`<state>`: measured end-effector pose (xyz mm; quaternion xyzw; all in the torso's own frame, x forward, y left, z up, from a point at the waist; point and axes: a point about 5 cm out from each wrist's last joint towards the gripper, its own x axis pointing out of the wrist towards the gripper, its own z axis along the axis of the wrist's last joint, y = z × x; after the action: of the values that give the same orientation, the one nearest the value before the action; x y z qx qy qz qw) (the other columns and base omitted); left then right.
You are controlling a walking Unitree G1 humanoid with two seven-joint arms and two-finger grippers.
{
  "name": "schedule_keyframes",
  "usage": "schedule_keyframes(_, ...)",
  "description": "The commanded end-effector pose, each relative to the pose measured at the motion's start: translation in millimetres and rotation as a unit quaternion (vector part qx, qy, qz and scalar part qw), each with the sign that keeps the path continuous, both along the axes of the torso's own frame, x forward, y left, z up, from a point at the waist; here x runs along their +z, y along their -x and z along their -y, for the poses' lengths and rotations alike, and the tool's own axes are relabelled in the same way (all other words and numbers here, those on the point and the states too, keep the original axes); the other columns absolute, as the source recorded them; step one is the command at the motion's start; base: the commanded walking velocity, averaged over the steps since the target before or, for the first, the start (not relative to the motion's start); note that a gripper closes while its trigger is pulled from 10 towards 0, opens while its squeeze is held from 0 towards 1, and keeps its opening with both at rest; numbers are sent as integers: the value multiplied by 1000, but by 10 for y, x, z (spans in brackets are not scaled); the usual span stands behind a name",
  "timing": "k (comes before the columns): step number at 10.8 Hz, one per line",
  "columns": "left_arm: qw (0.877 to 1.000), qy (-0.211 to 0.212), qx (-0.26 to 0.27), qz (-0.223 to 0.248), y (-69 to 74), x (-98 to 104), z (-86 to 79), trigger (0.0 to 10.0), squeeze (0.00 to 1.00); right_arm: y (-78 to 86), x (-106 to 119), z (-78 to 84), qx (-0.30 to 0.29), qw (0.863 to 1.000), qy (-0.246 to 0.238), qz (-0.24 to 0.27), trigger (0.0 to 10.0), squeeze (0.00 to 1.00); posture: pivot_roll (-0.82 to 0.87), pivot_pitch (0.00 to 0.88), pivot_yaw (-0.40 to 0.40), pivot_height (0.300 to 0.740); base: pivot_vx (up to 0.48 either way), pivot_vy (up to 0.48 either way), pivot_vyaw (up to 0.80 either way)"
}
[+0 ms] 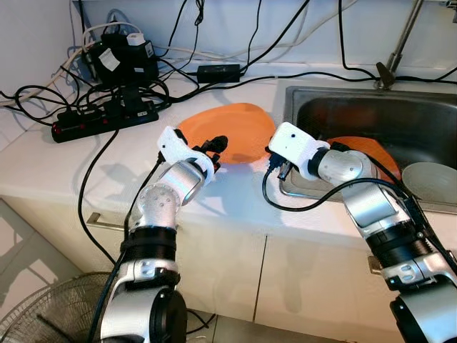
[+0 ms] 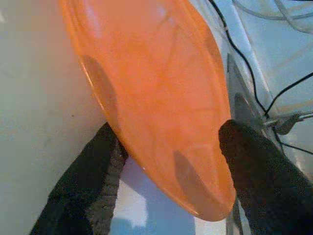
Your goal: Kitchen organization
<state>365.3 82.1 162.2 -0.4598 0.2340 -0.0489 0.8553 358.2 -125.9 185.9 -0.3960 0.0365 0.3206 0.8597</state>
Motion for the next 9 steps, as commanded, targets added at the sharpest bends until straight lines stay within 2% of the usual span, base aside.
schedule_keyframes(1, 999, 10, -40, -21, 30, 12, 346, 0, 0, 21, 4, -12, 1, 1000, -11, -4, 10000, 0, 71, 0, 116, 740, 0, 0, 0)
schedule_keyframes(7, 1000, -2, -30, -8, 12, 11, 300, 0, 0, 36, 39, 14, -16, 999, -35, -1, 10000, 0, 67, 0, 113, 740, 0, 0, 0)
schedule_keyframes(9, 1000, -3, -25, -6, 4, 9, 274, 0, 0, 2, 168, 22, -36, 996, -81, 26, 10000, 0, 63, 0, 113, 740, 0, 0, 0)
